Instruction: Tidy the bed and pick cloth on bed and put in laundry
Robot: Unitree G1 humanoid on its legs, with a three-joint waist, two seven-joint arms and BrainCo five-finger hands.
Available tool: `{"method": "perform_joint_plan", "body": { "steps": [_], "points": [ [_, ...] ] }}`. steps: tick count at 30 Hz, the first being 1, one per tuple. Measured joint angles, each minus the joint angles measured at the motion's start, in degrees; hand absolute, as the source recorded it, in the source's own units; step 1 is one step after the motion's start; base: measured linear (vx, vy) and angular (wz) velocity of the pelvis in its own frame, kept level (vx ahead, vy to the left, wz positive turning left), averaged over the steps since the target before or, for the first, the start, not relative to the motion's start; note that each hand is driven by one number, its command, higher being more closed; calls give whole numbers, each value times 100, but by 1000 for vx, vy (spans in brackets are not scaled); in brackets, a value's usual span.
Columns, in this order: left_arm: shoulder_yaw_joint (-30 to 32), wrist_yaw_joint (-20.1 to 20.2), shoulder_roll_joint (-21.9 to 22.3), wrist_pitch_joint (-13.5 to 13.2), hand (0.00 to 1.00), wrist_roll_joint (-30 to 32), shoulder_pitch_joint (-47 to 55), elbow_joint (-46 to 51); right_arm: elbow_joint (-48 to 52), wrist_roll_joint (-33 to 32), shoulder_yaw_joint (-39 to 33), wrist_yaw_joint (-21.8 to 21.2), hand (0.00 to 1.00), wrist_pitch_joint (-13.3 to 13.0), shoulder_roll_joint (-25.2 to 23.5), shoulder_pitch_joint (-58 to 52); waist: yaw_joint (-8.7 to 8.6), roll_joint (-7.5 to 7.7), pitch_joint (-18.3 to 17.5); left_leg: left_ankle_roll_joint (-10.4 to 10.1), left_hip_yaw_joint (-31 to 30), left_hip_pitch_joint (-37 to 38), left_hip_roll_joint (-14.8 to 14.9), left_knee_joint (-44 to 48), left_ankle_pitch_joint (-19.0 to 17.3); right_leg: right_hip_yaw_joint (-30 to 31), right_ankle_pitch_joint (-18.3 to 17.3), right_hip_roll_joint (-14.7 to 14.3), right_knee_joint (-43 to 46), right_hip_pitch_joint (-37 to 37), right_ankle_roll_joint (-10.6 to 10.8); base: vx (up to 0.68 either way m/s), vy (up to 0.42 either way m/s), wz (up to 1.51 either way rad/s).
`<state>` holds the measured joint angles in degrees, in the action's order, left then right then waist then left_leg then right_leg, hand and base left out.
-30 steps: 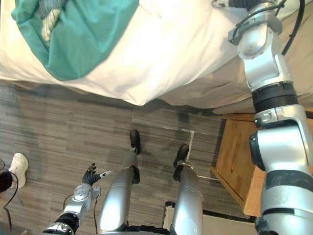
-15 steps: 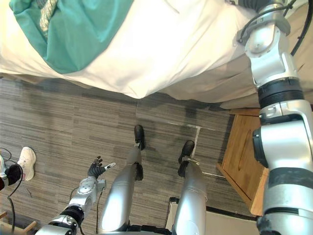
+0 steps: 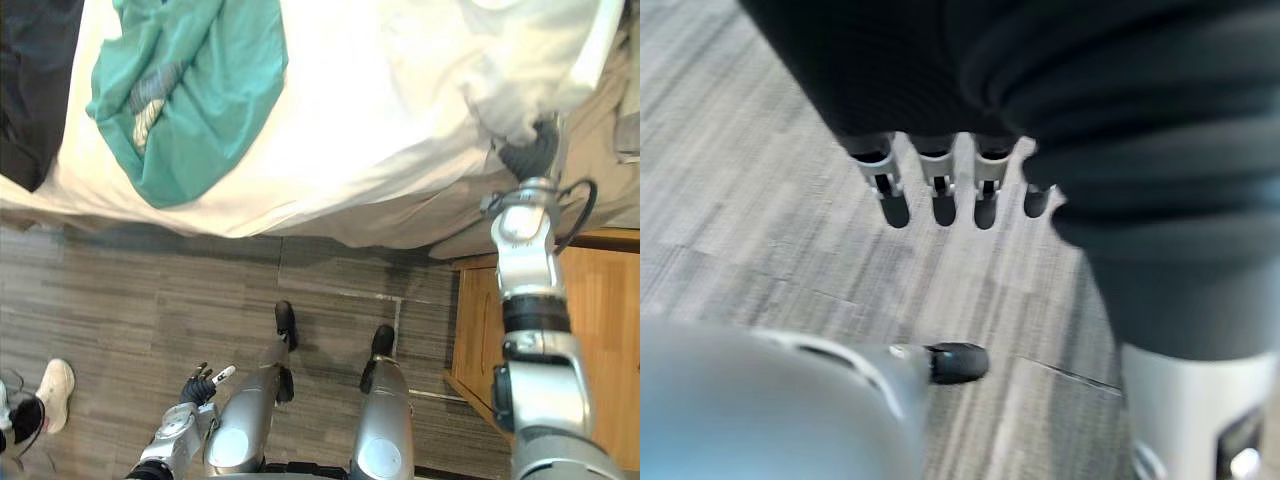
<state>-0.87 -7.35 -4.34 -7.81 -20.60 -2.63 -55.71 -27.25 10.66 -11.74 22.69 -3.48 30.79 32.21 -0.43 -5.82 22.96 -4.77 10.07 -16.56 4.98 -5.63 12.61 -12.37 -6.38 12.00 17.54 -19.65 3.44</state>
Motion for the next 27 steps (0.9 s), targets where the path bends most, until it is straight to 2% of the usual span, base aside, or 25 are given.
{"method": "perform_joint_plan", "body": {
  "steps": [1,6,9,12,16,17,19,21,23,24,27],
  "points": [
    [37,1,85,29,0,18,71,0,90,-104,-222,31,0,-4,-296,-351,-26,16,-181,-36,43,104,-10,0,-27,7,31,-2,-142,155,19,102,-12,-10],
    [157,11,158,134,0,164,247,38,115,-493,-414,43,0,-140,-890,-972,-48,28,-572,-166,194,440,38,-3,-151,70,124,-90,-610,623,64,95,-19,-16],
    [285,88,194,175,0,182,322,34,28,-615,-584,26,0,-203,-1268,-1139,-50,42,-636,-107,279,587,123,-4,-283,131,169,-194,-769,773,36,62,-17,-21],
    [596,98,260,231,0,202,462,22,-288,-901,-887,9,0,-137,-1788,-1588,-39,103,-829,-128,521,688,203,-5,-366,267,227,-285,-928,856,24,104,-19,-29],
    [1203,100,515,264,0,208,558,-31,-378,-1713,-1586,32,0,-26,-2598,-2682,-87,104,-1029,-166,932,966,266,-20,-394,370,234,-307,-1058,1073,22,102,-26,-29],
    [1271,100,538,270,0,207,578,-33,-356,-1764,-1629,46,0,-24,-2673,-2772,-107,110,-1068,-168,982,987,277,-21,-395,375,234,-314,-1063,1079,22,56,-36,-30],
    [1552,84,697,319,0,206,701,-33,-92,-1977,-1826,227,0,-27,-3025,-3280,-193,88,-1352,-188,1206,1076,378,-34,-468,409,220,-400,-1091,1135,2,56,-40,-22],
    [1763,77,821,344,0,204,724,-29,118,-2118,-2016,390,0,-35,-3191,-3508,-188,76,-1445,-94,1365,1211,475,-35,-611,417,188,-489,-1083,1237,-45,42,-27,-18],
    [1884,75,869,357,0,205,735,-27,300,-2218,-2131,544,0,-42,-3295,-3670,-181,120,-1569,-120,1447,1264,503,-35,-669,446,174,-512,-1067,1257,-62,16,-7,-11],
    [1969,70,910,370,0,204,738,-19,436,-2269,-2148,644,100,-49,-3331,-3755,-186,149,-1632,-116,1458,1279,504,-35,-685,450,173,-512,-1067,1271,-62,0,0,0],
    [2135,69,944,382,0,202,752,9,723,-2360,-2230,738,100,-50,-3468,-3834,-182,228,-1687,-65,1529,1382,500,-36,-741,495,173,-506,-1078,1361,-62,18,18,-7]
  ]
}}
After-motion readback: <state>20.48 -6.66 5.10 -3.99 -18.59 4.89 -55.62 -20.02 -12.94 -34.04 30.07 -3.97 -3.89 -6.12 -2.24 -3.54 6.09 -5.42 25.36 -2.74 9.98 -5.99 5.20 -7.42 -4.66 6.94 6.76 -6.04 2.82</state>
